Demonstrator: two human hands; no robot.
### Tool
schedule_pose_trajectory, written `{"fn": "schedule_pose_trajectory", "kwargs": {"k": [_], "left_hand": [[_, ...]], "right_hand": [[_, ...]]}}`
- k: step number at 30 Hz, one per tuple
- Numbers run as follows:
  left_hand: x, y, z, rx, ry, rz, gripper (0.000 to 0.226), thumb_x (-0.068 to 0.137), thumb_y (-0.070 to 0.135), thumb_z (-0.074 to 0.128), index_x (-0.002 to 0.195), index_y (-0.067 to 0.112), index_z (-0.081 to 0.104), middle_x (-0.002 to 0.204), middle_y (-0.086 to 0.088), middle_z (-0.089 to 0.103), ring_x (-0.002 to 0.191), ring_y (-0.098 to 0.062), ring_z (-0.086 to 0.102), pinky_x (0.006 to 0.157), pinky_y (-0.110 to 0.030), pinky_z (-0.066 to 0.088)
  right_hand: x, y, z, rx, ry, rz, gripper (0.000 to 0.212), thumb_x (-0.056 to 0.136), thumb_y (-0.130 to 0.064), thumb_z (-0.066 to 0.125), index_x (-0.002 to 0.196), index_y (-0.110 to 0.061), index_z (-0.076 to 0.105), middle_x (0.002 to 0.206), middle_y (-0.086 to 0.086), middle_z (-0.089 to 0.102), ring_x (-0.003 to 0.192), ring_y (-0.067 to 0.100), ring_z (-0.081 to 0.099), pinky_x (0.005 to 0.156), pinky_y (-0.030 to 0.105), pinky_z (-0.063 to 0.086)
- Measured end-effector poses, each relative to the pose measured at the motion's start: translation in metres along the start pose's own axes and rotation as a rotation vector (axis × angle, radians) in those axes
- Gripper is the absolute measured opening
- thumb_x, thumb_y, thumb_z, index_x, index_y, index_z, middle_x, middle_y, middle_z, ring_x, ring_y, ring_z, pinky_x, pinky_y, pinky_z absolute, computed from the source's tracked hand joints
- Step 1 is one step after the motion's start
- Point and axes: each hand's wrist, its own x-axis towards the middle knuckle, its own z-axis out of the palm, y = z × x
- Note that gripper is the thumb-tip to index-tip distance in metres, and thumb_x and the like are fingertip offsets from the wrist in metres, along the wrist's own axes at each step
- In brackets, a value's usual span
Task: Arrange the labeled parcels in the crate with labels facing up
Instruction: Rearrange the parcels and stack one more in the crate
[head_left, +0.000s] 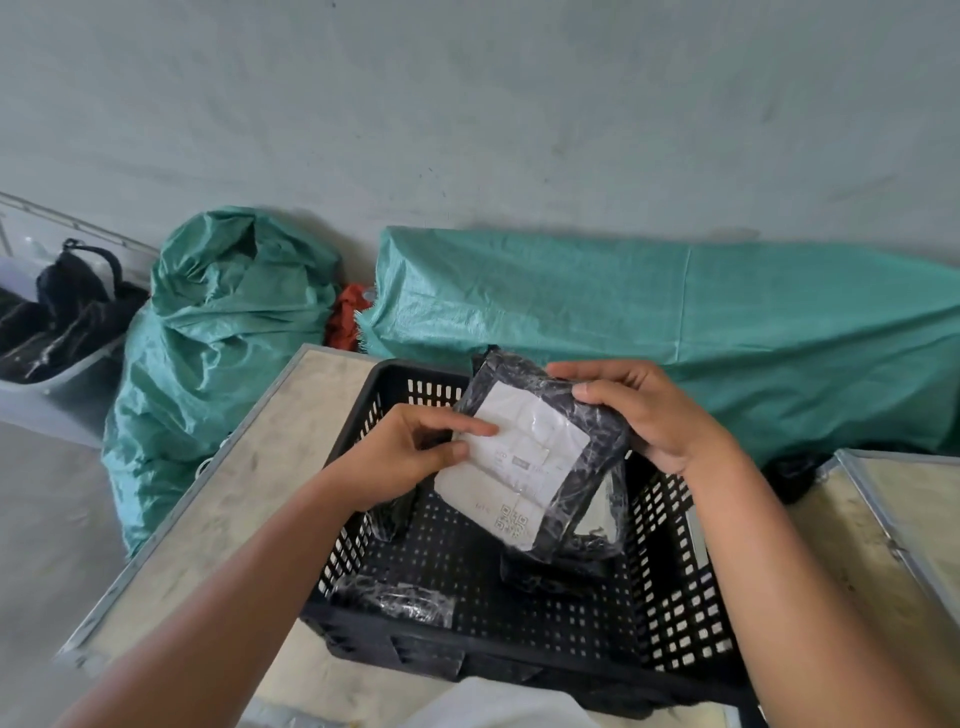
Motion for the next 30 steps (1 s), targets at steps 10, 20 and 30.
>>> {"fn": "schedule_pose_trajectory", "kwargs": {"k": [10,20,30], "left_hand": [[0.011,-0.054,-0.021,-0.19,0.336,-0.216,0.046,0.102,0.005,0.058,0.113,0.045,0.077,0.136,0.007,0.068,0.112,-0.005,0.069,0.09,-0.026,0.059],[0.035,-0.124,-0.014,0.433,0.063,-0.625,0.065,0.106,0.014,0.05,0.16,0.04,0.025,0.101,0.004,0.066,0.072,-0.013,0.06,0.055,-0.014,0.048],[0.039,-0.156,-0.005,0.575,-0.055,-0.721,0.089,0.101,0.008,0.056,0.162,0.045,0.002,0.147,-0.016,0.049,0.095,-0.022,0.062,0.077,-0.031,0.05]], "right_hand": [[0.016,0.065,0.06,-0.351,0.108,0.012,0.083,0.073,-0.06,0.082,0.144,-0.066,0.04,0.156,-0.027,0.028,0.148,-0.005,0.021,0.12,0.032,0.02],[0.051,0.132,0.113,-0.482,0.17,0.374,0.104,0.088,-0.012,0.08,0.165,-0.026,0.011,0.151,0.012,0.042,0.129,0.026,0.053,0.1,0.038,0.055],[0.068,0.165,0.133,-0.561,0.161,0.571,0.104,0.09,-0.013,0.075,0.166,-0.031,0.005,0.149,0.014,0.04,0.108,0.023,0.059,0.072,0.022,0.048]]}}
